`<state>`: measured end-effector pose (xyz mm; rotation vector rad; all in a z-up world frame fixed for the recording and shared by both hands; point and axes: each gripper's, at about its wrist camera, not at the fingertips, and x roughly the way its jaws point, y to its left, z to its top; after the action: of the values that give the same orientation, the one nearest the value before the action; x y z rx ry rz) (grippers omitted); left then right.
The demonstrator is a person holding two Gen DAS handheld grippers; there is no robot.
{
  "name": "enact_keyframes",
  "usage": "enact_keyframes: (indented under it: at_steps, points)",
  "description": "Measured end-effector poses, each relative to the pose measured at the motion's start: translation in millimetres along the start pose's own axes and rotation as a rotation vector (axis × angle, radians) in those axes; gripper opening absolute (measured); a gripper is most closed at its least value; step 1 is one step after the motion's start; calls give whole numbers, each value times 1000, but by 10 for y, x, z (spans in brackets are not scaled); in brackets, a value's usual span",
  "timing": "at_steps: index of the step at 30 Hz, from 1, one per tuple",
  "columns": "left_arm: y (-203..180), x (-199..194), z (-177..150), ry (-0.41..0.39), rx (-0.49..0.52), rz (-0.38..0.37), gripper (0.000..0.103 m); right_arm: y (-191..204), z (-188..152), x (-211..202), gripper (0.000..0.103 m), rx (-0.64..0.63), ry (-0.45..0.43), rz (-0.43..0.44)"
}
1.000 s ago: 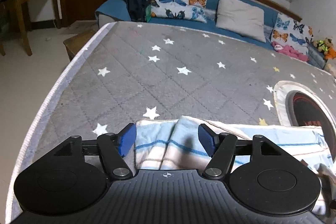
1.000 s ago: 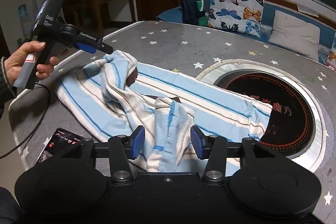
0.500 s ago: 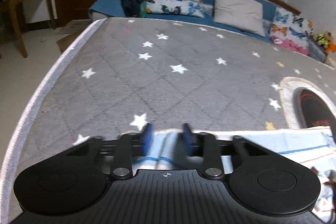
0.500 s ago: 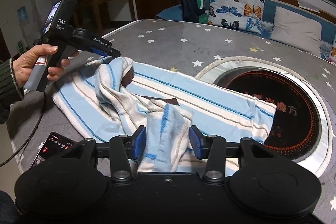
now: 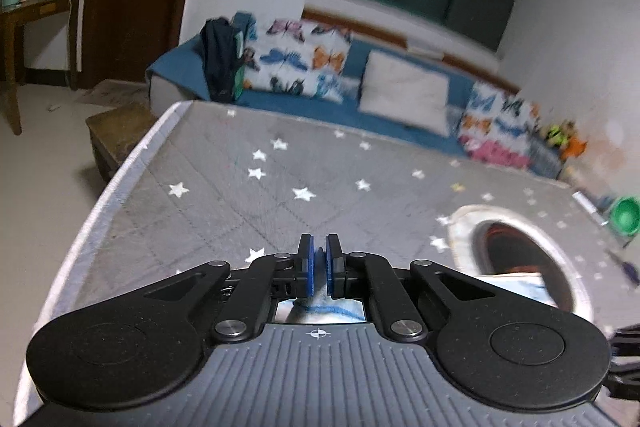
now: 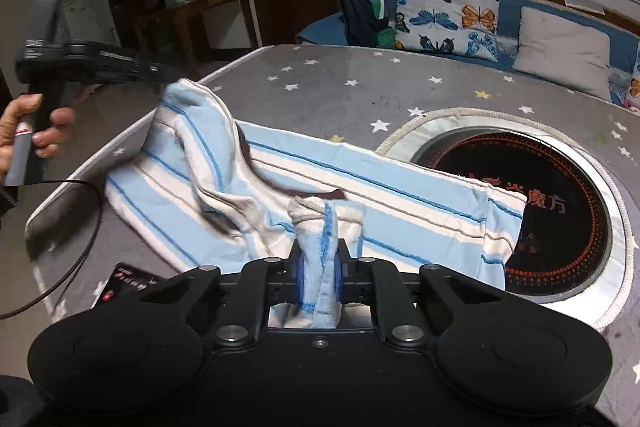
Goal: Fold clothes
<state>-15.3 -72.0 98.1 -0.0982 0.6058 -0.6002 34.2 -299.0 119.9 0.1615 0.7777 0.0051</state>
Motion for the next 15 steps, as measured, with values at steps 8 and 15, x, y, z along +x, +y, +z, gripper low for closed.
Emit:
enact_keyframes:
  at_steps: [8,15]
  points:
    - [135,-658,-501,63,45,-21,6,190,-176,-255,15,-36,42,29]
    - [198,-679,-729,148,63,-2,6,323,-135,-221,36,-89,27,0]
